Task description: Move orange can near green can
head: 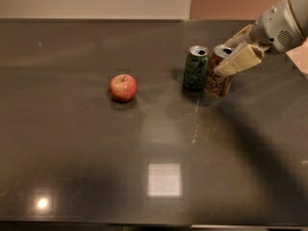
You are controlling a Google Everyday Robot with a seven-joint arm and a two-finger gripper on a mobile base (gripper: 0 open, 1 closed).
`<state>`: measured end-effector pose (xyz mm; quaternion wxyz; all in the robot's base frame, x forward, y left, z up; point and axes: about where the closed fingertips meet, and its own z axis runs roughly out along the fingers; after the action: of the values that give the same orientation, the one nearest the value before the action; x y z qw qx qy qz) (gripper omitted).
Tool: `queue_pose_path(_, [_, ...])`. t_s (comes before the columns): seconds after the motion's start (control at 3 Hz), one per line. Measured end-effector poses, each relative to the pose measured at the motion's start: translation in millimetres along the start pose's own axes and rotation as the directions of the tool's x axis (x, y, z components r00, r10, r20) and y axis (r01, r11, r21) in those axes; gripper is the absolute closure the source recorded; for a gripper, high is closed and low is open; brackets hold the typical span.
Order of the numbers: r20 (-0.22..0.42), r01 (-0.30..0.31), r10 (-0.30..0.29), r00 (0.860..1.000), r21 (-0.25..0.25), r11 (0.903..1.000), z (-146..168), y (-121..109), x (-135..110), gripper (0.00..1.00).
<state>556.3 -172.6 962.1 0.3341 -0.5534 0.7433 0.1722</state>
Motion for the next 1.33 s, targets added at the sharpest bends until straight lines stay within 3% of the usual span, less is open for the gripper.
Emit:
queue_pose_path(1.0, [0.000, -0.022, 0.022, 1.000, -0.063, 0.9978, 24, -25, 30, 0.13])
queue_pose_path(1.33, [0.001, -0.015, 0.015, 1.000, -0.070, 0.9975, 28, -30, 37, 0.00])
